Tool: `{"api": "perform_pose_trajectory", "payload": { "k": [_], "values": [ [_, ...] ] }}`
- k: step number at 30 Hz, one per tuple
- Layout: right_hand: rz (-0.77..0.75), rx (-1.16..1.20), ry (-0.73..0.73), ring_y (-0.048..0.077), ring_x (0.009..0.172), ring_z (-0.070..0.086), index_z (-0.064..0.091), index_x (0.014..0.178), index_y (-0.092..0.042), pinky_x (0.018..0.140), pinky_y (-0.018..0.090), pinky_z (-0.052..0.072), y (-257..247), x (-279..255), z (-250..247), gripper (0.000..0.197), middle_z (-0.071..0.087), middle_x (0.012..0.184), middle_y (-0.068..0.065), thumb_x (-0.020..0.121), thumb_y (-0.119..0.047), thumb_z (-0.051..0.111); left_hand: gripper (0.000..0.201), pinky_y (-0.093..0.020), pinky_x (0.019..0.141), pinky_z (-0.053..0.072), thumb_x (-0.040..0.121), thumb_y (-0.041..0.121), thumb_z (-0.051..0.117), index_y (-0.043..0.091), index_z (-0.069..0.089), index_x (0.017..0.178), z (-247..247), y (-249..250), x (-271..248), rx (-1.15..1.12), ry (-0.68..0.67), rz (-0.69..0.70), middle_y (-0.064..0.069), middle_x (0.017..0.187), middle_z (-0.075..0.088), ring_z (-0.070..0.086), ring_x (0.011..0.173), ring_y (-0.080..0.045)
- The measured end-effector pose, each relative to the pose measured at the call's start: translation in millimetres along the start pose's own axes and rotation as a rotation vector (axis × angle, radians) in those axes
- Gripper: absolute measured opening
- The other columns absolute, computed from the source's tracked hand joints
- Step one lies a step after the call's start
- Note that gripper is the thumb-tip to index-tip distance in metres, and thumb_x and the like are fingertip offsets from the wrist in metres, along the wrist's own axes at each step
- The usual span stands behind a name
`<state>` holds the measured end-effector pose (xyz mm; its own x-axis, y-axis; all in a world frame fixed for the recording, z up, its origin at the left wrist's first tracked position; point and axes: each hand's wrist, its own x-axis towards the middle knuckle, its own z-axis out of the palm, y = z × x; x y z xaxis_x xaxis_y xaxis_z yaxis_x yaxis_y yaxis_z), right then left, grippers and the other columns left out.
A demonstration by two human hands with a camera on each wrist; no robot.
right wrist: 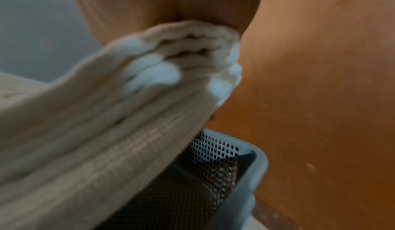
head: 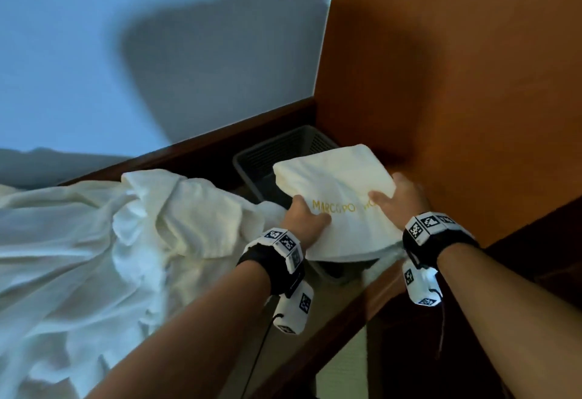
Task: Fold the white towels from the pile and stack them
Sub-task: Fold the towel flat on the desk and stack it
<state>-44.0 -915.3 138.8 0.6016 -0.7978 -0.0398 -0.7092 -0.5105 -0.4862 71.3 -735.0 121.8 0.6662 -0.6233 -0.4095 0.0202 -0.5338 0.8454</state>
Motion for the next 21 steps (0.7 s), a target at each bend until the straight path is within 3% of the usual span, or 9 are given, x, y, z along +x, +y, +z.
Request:
{"api": "perform_pose_trajectory", "payload": {
  "k": [3, 5, 8, 10, 12, 14, 17, 21],
  "values": [
    [-0.069, -0.071, -0.084, 0.032, 0.086, 0.061, 0.053, 0.097, -0.01, 0.07, 0.035, 0.046, 5, 62, 17, 0.031, 0.06, 0.091, 0.009, 0.088, -0.035, 0.07, 0.047, -0.031, 0.083, 0.046, 0.089, 0.021, 0.068, 0.006, 0.046, 0.128, 12, 0, 39, -0.084, 0.095, -0.093, -0.009, 0.124, 0.06, 0.059, 0.109, -0.025],
    [-0.087, -0.137, -0.15, 0.033, 0.087, 0.062, 0.048, 0.095, -0.017, 0.07, 0.036, 0.047, 6, 95, 30, 0.032, 0.058, 0.09, 0.006, 0.087, -0.042, 0.068, 0.046, -0.037, 0.09, 0.051, 0.086, 0.02, 0.07, 0.005, 0.049, 0.124, 16, -1, 60, -0.115, 0.132, -0.134, -0.009, 0.12, 0.061, 0.06, 0.11, -0.027],
    [-0.133, -0.154, -0.209, 0.035, 0.092, 0.063, 0.051, 0.103, -0.016, 0.073, 0.037, 0.048, 5, 136, 55, 0.036, 0.063, 0.101, 0.012, 0.087, -0.044, 0.067, 0.052, -0.038, 0.092, 0.053, 0.077, 0.025, 0.072, 0.005, 0.054, 0.122, 22, -9, 90, -0.151, 0.209, -0.203, -0.008, 0.117, 0.064, 0.062, 0.107, -0.028],
    [-0.151, -0.134, -0.251, 0.036, 0.098, 0.063, 0.052, 0.112, -0.015, 0.079, 0.038, 0.049, 3, 158, 73, 0.042, 0.064, 0.11, 0.013, 0.087, -0.045, 0.067, 0.053, -0.036, 0.09, 0.053, 0.077, 0.024, 0.072, 0.004, 0.054, 0.122, 23, -13, 104, -0.158, 0.265, -0.236, -0.008, 0.116, 0.064, 0.062, 0.108, -0.028],
    [-0.142, -0.121, -0.299, 0.036, 0.103, 0.062, 0.053, 0.117, -0.014, 0.086, 0.041, 0.05, 2, 174, 90, 0.045, 0.064, 0.115, 0.014, 0.087, -0.043, 0.068, 0.042, -0.03, 0.082, 0.047, 0.084, 0.015, 0.07, 0.002, 0.053, 0.119, 24, -19, 117, -0.171, 0.294, -0.293, -0.005, 0.109, 0.059, 0.06, 0.106, -0.026],
    [-0.131, -0.128, -0.345, 0.037, 0.105, 0.062, 0.054, 0.115, -0.012, 0.09, 0.043, 0.051, 7, 183, 106, 0.043, 0.064, 0.116, 0.015, 0.087, -0.041, 0.069, 0.028, -0.027, 0.076, 0.044, 0.086, 0.01, 0.069, 0.004, 0.059, 0.111, 29, -26, 126, -0.178, 0.285, -0.332, -0.006, 0.102, 0.061, 0.063, 0.105, -0.028],
    [-0.095, -0.16, -0.39, 0.037, 0.111, 0.06, 0.054, 0.118, -0.01, 0.095, 0.044, 0.049, 21, 188, 123, 0.047, 0.062, 0.124, 0.017, 0.086, -0.042, 0.069, 0.033, -0.027, 0.073, 0.043, 0.086, 0.016, 0.07, 0.003, 0.064, 0.116, 45, -36, 129, -0.154, 0.274, -0.411, -0.011, 0.111, 0.068, 0.065, 0.107, -0.031],
    [0.0, -0.288, -0.452, 0.039, 0.118, 0.056, 0.053, 0.127, -0.004, 0.096, 0.039, 0.047, 40, 186, 133, 0.055, 0.057, 0.132, 0.02, 0.089, -0.04, 0.068, 0.032, -0.027, 0.072, 0.045, 0.088, 0.015, 0.069, -0.002, 0.065, 0.114, 63, -45, 123, -0.122, 0.203, -0.508, -0.011, 0.104, 0.065, 0.065, 0.105, -0.032]
  ]
}}
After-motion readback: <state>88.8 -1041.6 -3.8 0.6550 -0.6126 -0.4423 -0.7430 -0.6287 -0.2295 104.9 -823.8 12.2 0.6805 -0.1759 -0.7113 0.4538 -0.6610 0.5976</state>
